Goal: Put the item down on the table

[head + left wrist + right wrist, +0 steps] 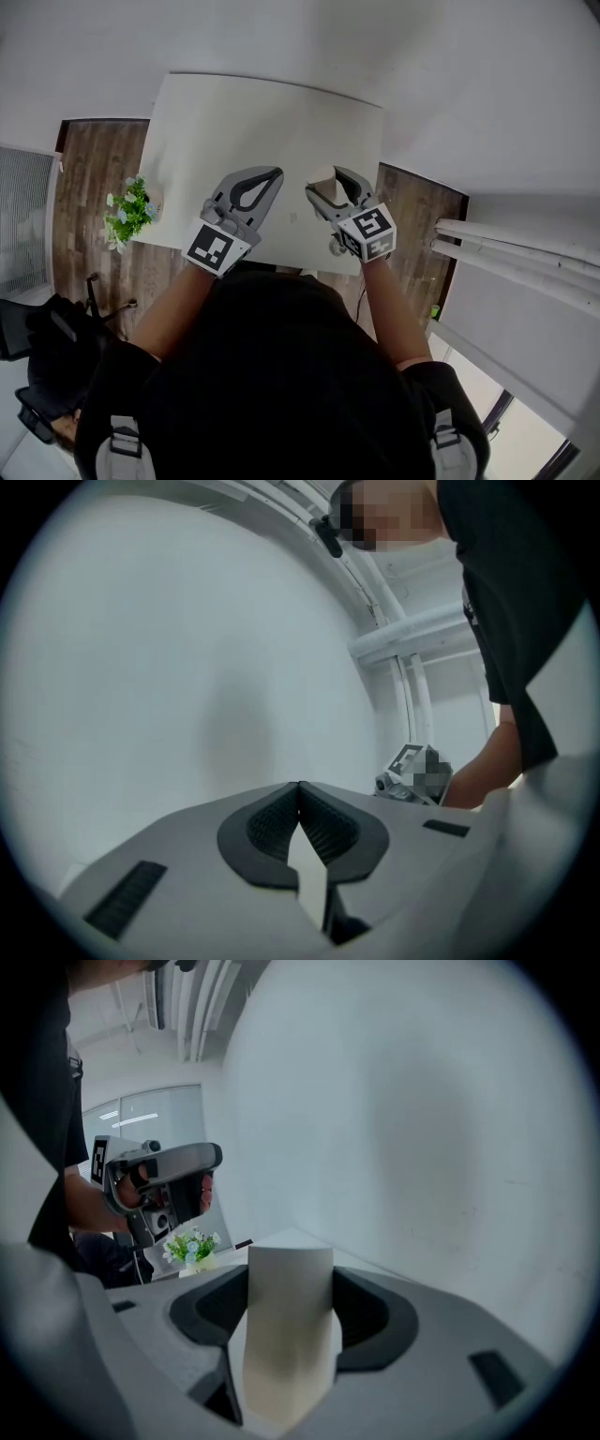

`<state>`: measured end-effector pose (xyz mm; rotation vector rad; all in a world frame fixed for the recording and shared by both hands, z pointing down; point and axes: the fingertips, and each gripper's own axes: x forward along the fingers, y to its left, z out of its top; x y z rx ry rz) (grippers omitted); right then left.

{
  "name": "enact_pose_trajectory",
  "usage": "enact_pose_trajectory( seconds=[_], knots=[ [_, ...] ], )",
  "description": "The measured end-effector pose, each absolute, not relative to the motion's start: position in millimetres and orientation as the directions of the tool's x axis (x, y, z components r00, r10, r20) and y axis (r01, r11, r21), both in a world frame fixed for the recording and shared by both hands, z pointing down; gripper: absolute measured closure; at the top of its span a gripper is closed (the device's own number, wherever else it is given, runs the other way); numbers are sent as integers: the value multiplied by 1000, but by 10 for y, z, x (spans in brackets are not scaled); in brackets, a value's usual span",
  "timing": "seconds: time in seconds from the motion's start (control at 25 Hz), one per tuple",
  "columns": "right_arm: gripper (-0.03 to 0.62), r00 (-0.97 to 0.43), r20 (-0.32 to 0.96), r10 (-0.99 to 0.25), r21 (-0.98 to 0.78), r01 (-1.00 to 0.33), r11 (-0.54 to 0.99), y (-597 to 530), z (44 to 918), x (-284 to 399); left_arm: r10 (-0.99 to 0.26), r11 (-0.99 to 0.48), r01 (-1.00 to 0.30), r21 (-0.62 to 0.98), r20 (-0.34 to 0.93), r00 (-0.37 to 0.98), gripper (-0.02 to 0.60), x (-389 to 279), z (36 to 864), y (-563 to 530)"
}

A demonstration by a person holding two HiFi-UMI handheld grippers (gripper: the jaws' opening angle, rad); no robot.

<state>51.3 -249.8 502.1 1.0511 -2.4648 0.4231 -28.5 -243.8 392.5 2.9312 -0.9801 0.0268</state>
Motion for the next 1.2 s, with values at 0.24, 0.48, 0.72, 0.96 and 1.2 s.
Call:
enact_pose_trajectory(
  seconds=[0.24,0.48,0.72,0.96,1.2],
  knots=[
    [312,-577,590,-564,-107,-749,654,-2660,5443,521,-576,-816,-576,50,21,817,588,-291,4020,-2631],
    [313,-531,678,-508,-84,-743,665,-2816,5796,463,-574,-816,-575,65,26,818,588,-330,4153,-2796],
    [313,-497,757,-424,-75,-711,699,-2891,6131,364,-580,-810,-581,78,35,814,588,-380,4292,-2915],
    [315,-469,813,-347,-75,-673,735,-2908,6412,265,-584,-806,-587,80,50,810,588,-426,4447,-3008],
    [319,-436,854,-284,-59,-623,780,-2978,6650,199,-578,-808,-585,66,93,810,588,-427,4727,-3114]
  ],
)
